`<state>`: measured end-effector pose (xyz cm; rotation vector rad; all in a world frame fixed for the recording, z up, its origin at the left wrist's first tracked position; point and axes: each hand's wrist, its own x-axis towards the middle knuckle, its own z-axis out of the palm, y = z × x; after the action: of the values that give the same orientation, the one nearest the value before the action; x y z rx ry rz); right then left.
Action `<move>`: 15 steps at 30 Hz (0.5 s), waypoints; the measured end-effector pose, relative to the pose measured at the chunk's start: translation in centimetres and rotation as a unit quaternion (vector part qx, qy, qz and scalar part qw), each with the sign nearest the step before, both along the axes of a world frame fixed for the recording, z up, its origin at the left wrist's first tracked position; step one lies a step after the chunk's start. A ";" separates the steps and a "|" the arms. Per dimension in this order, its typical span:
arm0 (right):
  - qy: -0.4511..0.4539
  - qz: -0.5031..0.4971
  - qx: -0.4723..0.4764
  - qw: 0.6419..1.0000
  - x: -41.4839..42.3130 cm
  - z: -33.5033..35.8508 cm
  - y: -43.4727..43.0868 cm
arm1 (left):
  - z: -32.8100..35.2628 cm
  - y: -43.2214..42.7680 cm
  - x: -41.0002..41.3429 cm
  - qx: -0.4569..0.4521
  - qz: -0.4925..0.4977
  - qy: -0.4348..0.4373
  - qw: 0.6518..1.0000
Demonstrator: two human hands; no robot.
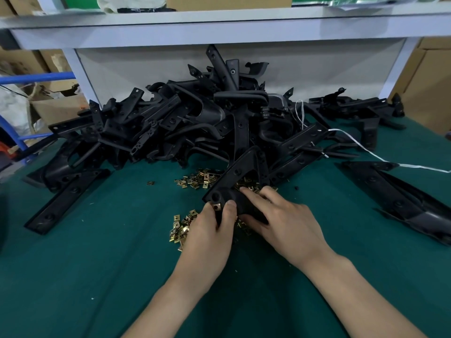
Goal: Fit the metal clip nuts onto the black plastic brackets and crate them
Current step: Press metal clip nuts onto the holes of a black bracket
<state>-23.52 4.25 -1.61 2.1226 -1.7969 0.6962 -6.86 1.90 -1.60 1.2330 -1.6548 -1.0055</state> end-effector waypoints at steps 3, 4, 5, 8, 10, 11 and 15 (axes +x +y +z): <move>0.000 0.002 -0.003 1.000 0.0 0.0 0.0 | -0.1 0.0 0.1 0.000 -0.001 -0.005 1.000; 0.001 0.003 -0.004 1.000 0.0 0.0 0.0 | -0.1 0.0 0.1 -0.003 0.000 -0.007 1.000; 0.001 0.004 -0.004 1.000 0.0 0.0 0.0 | -0.1 0.0 0.0 -0.009 0.000 -0.010 1.000; 0.004 0.003 -0.006 1.000 0.0 -0.1 0.1 | -0.1 0.1 0.0 -0.028 -0.001 -0.010 1.000; 0.006 0.002 -0.008 1.000 0.0 -0.1 0.1 | -0.1 0.2 -0.1 -0.032 -0.004 -0.011 0.999; 0.005 0.003 -0.010 1.000 0.0 -0.1 0.0 | -0.1 0.2 -0.1 -0.029 -0.003 -0.008 1.000; -0.001 0.004 -0.006 1.000 0.0 -0.1 0.0 | -0.2 0.0 0.0 -0.005 0.018 0.005 1.000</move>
<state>-23.57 4.26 -1.71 2.1231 -1.7819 0.7103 -6.87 1.89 -1.79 1.2449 -1.6229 -0.9782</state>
